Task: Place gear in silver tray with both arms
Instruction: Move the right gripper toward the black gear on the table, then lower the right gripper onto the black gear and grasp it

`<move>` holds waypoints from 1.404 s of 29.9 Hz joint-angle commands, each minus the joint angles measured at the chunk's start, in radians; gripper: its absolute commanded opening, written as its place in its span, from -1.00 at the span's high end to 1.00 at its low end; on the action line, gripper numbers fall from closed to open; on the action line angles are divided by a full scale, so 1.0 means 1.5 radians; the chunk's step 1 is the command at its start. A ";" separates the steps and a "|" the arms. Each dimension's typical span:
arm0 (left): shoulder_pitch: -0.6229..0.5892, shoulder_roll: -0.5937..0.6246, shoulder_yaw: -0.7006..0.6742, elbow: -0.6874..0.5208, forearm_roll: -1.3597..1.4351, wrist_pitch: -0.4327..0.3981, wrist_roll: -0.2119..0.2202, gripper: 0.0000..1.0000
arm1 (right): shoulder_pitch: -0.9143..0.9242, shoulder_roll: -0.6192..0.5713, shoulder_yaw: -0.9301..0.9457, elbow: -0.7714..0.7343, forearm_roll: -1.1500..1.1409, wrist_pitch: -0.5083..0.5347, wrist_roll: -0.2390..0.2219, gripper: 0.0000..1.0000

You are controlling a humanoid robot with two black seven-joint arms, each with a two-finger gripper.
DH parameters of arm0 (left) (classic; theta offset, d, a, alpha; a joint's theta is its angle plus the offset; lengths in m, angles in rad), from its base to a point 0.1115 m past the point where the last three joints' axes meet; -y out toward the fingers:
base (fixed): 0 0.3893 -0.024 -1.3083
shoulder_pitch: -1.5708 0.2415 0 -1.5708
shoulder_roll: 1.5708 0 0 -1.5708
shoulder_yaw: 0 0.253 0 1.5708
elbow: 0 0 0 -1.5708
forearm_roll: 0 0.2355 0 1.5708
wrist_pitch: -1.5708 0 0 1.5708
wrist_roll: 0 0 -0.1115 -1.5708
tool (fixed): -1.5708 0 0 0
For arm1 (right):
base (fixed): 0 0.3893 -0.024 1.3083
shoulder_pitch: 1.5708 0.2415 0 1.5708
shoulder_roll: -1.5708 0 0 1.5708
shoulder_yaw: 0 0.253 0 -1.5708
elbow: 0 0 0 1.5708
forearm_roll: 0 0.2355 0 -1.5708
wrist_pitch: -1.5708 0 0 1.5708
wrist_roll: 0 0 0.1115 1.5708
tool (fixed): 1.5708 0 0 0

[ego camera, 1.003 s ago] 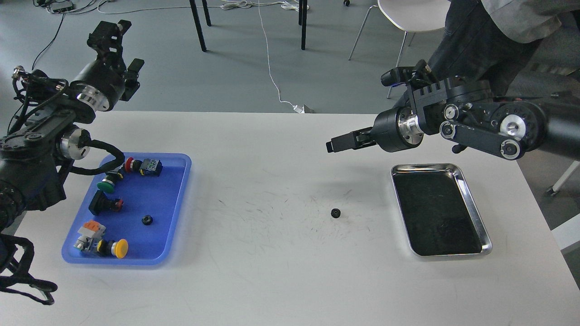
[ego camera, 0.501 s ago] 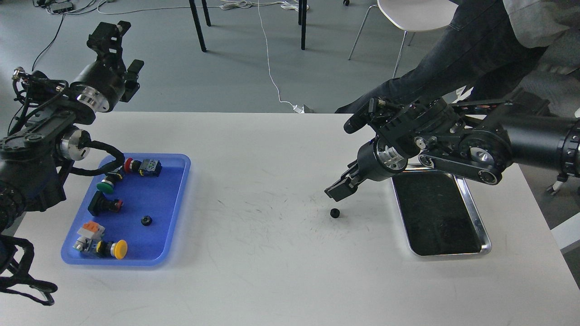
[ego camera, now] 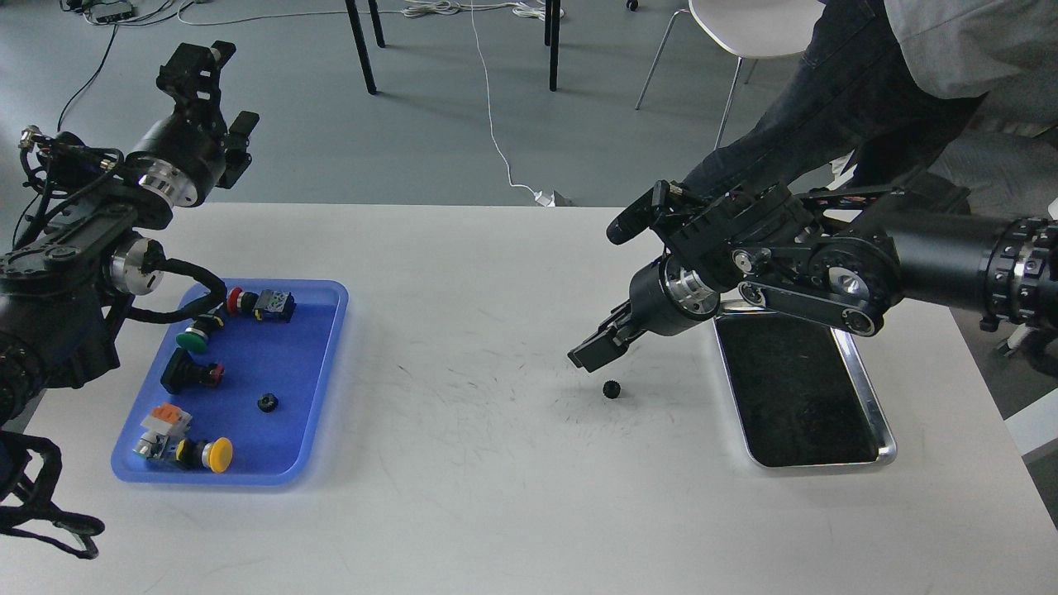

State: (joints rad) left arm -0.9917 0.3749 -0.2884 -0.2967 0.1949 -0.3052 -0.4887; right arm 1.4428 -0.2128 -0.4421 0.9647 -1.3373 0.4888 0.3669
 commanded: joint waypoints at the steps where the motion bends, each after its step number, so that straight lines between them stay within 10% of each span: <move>1: -0.001 0.000 0.000 -0.001 0.000 0.000 0.000 -0.97 | 0.009 0.005 -0.024 0.021 -0.036 0.000 0.045 -0.93; 19: -0.001 0.001 -0.012 -0.001 -0.001 0.000 0.000 -0.97 | 0.009 0.018 -0.060 0.011 -0.147 0.000 0.081 -0.87; 42: -0.001 0.009 -0.013 -0.001 -0.002 -0.001 0.000 -0.97 | -0.026 0.078 -0.081 -0.059 -0.179 0.000 0.081 -0.31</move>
State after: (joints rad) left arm -0.9932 0.3877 -0.3084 -0.2974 0.1917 -0.3076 -0.4887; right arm 1.4036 -0.1047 -0.5620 0.8762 -1.6059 0.4886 0.4887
